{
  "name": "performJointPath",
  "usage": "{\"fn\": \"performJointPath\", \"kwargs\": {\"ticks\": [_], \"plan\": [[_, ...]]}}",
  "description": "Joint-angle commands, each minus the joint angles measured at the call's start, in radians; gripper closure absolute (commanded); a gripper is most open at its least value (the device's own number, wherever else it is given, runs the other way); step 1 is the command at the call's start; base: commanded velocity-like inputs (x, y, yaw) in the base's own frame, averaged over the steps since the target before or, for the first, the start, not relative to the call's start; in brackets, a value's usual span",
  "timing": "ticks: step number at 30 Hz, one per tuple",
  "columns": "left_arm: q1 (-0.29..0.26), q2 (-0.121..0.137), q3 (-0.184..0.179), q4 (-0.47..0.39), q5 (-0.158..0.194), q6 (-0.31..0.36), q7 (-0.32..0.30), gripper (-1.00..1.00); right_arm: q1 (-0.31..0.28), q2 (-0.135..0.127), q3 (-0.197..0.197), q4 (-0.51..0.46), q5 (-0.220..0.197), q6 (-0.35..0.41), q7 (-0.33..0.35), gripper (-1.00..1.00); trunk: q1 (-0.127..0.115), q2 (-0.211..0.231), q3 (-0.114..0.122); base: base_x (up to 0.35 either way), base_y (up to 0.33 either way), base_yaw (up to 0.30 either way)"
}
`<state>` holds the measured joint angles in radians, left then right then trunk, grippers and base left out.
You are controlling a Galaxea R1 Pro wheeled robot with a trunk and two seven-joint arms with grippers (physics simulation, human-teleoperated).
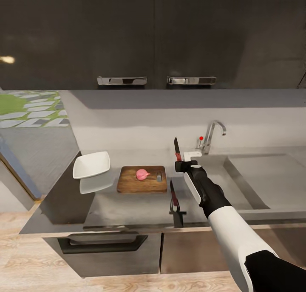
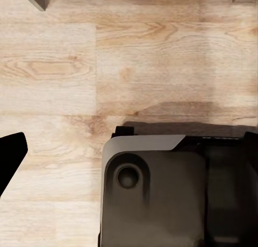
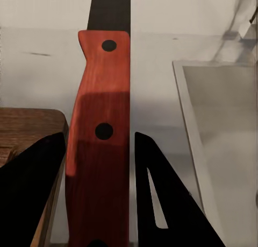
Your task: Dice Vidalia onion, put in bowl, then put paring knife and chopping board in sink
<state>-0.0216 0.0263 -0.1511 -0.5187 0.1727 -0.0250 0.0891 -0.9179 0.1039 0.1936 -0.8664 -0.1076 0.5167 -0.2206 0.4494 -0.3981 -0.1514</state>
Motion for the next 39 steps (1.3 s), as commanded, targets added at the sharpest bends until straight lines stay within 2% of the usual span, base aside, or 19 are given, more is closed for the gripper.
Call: {"fn": "performJointPath", "kwargs": {"ticks": [1, 10, 25, 28, 29, 30, 32, 34, 36, 37, 39], "plan": [[-0.001, 0.001, -0.008, 0.000, 0.010, -0.003, 0.008, -1.00, -0.001, -0.001, 0.003, -0.001, -0.011, 0.003, -0.009, 1.00, 0.001, -0.002, 0.000, 0.000, 0.000, 0.000], [-0.001, 0.001, -0.010, 0.000, 0.010, -0.003, 0.008, -1.00, -0.001, -0.001, 0.005, -0.002, -0.009, 0.003, -0.009, 1.00, 0.001, -0.002, 0.014, 0.000, 0.000, 0.000], [-0.001, 0.001, -0.010, 0.006, 0.010, -0.003, 0.008, -1.00, -0.001, 0.000, 0.037, -0.004, -0.005, 0.003, -0.010, 1.00, 0.001, -0.002, 0.037, 0.000, 0.000, 0.000], [-0.001, 0.001, -0.010, 0.006, 0.010, -0.003, 0.008, -1.00, -0.001, 0.000, 0.114, -0.005, 0.001, 0.003, -0.013, 1.00, 0.001, -0.002, 0.039, 0.000, 0.000, 0.000], [-0.001, 0.001, -0.010, 0.006, 0.010, -0.003, 0.008, -1.00, -0.001, 0.000, 0.165, -0.006, 0.010, 0.003, -0.014, 1.00, 0.001, -0.002, 0.040, 0.000, 0.000, 0.000], [-0.001, 0.001, -0.010, 0.006, 0.010, -0.003, 0.008, -1.00, -0.001, 0.000, 0.191, -0.006, 0.014, 0.003, -0.016, 1.00, 0.001, -0.002, 0.040, 0.000, 0.000, 0.000], [-0.001, 0.001, -0.010, 0.006, 0.010, -0.003, 0.008, -1.00, -0.001, 0.001, 0.293, -0.011, 0.036, 0.003, -0.025, 1.00, 0.001, -0.002, 0.040, 0.000, 0.000, 0.000], [-0.001, 0.001, -0.010, 0.006, 0.010, -0.003, 0.008, -1.00, -0.001, 0.004, 0.348, -0.021, 0.052, 0.003, -0.042, 1.00, 0.001, -0.002, 0.041, 0.000, 0.000, 0.000], [-0.001, 0.001, -0.010, 0.006, 0.010, -0.003, 0.008, -1.00, -0.001, 0.011, 0.388, -0.032, 0.077, 0.005, -0.084, 1.00, 0.001, -0.002, 0.041, 0.000, 0.000, 0.000], [-0.001, 0.001, -0.010, 0.006, 0.010, -0.003, 0.008, -1.00, -0.001, 0.015, 0.394, -0.034, 0.085, 0.006, -0.096, 1.00, 0.001, -0.002, 0.041, 0.000, 0.000, 0.000], [-0.001, 0.001, -0.010, 0.006, 0.010, -0.003, 0.008, -1.00, -0.001, 0.043, 0.412, -0.037, 0.129, 0.008, -0.149, 1.00, 0.001, -0.002, 0.041, 0.000, 0.000, 0.000]]}}
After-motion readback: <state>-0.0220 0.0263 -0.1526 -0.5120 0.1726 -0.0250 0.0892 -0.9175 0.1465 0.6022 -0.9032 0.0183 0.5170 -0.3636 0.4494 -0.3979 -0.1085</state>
